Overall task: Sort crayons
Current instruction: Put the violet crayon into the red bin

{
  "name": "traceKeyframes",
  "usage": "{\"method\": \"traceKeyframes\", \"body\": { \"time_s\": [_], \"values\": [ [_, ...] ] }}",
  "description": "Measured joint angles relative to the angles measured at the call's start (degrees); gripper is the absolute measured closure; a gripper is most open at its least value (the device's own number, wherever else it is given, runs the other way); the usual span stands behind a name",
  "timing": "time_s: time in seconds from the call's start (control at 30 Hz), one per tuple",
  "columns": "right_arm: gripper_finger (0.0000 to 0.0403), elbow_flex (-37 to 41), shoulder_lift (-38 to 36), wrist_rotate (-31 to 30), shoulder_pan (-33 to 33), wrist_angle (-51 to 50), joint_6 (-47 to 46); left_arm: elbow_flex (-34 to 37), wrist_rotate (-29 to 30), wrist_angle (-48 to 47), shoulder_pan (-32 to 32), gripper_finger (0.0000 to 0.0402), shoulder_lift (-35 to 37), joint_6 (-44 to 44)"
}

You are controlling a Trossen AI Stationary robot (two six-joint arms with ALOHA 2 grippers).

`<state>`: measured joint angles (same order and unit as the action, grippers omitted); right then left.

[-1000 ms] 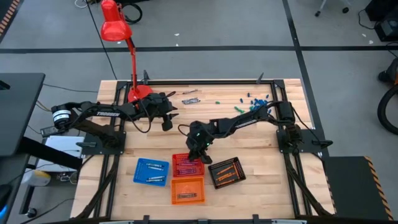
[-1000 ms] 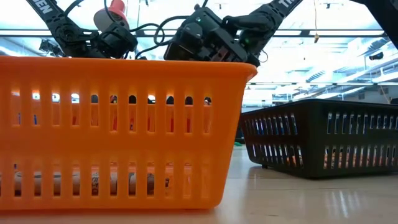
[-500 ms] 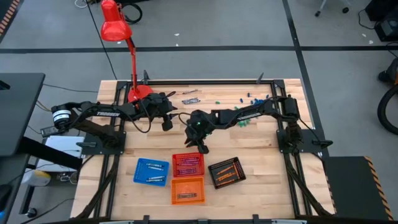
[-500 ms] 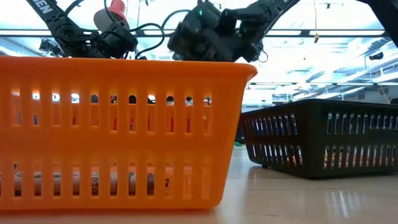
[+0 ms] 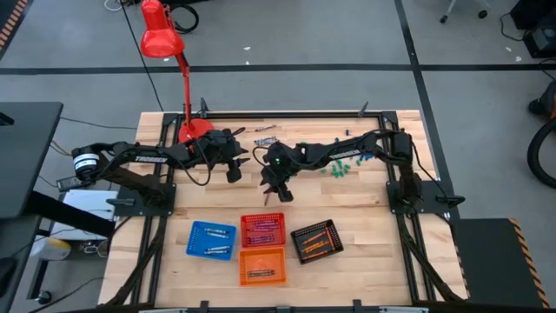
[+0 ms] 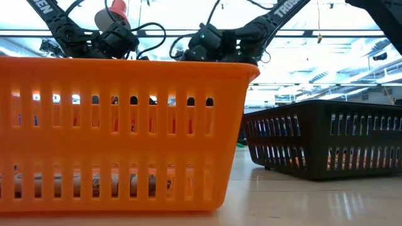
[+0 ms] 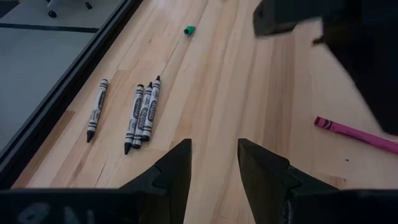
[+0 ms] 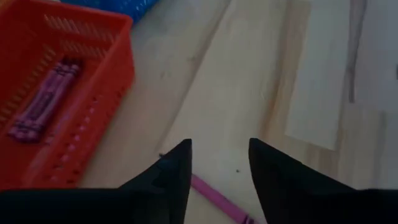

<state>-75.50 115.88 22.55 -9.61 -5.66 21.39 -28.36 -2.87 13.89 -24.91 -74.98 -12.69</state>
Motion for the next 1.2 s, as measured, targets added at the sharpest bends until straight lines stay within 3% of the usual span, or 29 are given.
{"method": "traceKeyframes", "body": {
  "time_s": [0.37,0.77,0.93,1.2],
  "values": [
    [0.0226,-0.1,6.5,2.3,-0.7,2.1,4.6,0.0,0.0,-0.1,0.0,0.0260,0.0,-0.2],
    [0.0233,-0.1,6.7,1.6,-3.0,-0.6,7.1,0.0,0.0,-0.2,0.0,0.0260,0.0,-0.1],
    [0.0263,-0.1,6.7,1.5,-3.6,-1.3,6.0,0.0,0.0,-0.2,0.0,0.0260,0.0,-0.1],
    [0.0360,-0.2,6.6,-0.2,-3.7,-2.7,5.3,0.0,0.0,-0.2,0.0,0.0260,0.0,0.1]
  ]
}}
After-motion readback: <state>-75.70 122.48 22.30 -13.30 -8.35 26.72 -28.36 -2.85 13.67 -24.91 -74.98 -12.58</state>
